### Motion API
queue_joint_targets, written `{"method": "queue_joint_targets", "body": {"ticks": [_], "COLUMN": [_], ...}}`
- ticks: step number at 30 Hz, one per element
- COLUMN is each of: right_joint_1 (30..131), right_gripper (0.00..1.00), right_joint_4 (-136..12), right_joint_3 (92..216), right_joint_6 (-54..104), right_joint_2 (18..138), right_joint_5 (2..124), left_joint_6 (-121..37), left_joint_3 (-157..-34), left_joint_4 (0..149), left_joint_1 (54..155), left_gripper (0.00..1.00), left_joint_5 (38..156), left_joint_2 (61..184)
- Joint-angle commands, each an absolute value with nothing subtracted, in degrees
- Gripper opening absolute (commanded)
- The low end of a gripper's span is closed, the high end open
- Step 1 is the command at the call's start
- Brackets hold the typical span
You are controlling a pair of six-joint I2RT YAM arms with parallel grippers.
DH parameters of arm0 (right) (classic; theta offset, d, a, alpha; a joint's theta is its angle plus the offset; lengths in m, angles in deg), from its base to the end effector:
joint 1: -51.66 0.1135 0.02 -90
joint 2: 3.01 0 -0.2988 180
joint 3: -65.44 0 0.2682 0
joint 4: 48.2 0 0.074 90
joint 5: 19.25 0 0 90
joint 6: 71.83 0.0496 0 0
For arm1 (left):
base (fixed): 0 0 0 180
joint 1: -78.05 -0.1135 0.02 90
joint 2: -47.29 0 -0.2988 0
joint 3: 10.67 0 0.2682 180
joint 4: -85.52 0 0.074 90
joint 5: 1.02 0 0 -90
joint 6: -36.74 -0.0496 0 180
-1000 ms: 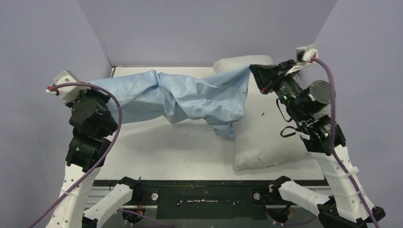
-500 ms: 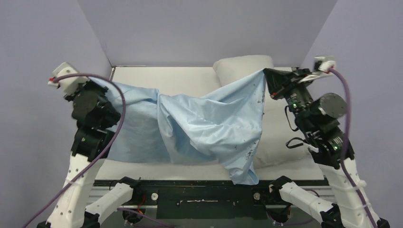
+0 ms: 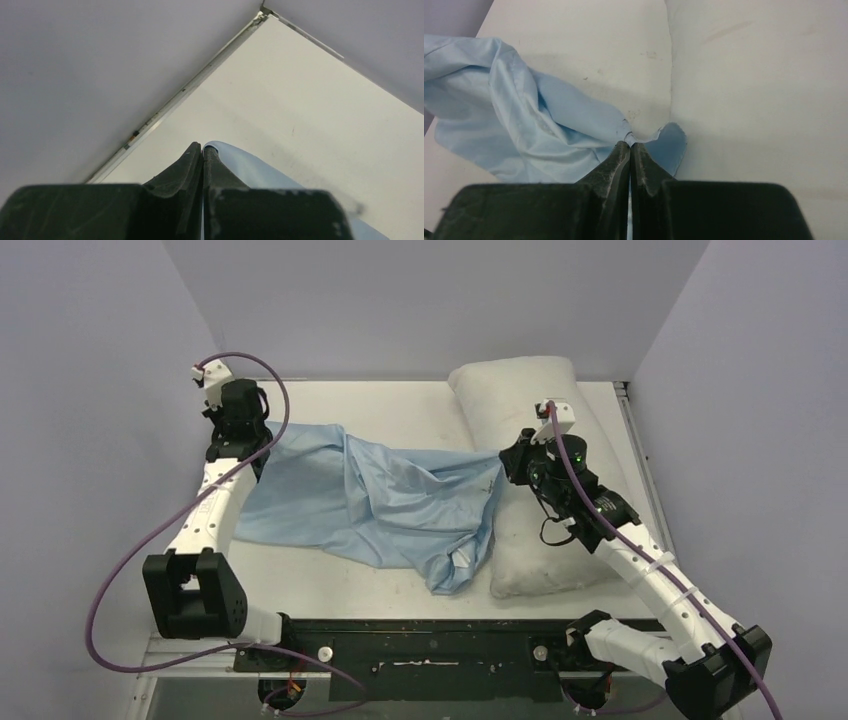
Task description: Put the pillow into the pillowcase
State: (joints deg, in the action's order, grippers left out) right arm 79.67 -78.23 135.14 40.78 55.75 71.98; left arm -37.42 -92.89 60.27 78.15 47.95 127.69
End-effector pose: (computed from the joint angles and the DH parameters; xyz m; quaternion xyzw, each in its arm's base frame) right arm 0.2169 0.1142 0.3795 -0.0322 0.8139 0.2401 0.5281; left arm 0.3405 0.0320 0.3723 -0.2977 0.7492 0.2189 0.5497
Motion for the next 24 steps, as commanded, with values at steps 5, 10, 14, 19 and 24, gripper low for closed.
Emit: {"method": "queue_joint_targets", "body": {"ticks": [5,10,14,19,24], "right_joint_1": [78.71,77.84,75.95,73.36,73.19], "right_gripper": [0.00,0.00,0.00,0.00,0.29], "right_joint_4": [-64.25,-64.94,-66.58,-63.78,-65.76], "right_joint_3": [133.94,134.28,132.31,131.41,135.32], "right_joint_6": [43.29,43.97,46.46,47.40,45.99], "right_joint_2": [59.62,60.07,58.18,62.27,69.16], "right_joint_5": [66.75,70.12,78.11,73.73,66.72], "left_joint_6": [-31.30,-28.98,-28.08,-28.01,-27.71], "left_joint_3": [-103.40,-114.86,-124.82,-132.16,-131.20], "left_joint_4": [66.00,63.19,58.15,54.95,56.60], "left_joint_1": [74.42,71.24,68.43,66.95,66.86], "left_gripper": [0.00,0.00,0.00,0.00,0.00], "left_joint_5": [66.54,68.21,70.73,74.64,83.74], "left_joint_2": [143.25,154.89,162.68,168.07,168.75]}}
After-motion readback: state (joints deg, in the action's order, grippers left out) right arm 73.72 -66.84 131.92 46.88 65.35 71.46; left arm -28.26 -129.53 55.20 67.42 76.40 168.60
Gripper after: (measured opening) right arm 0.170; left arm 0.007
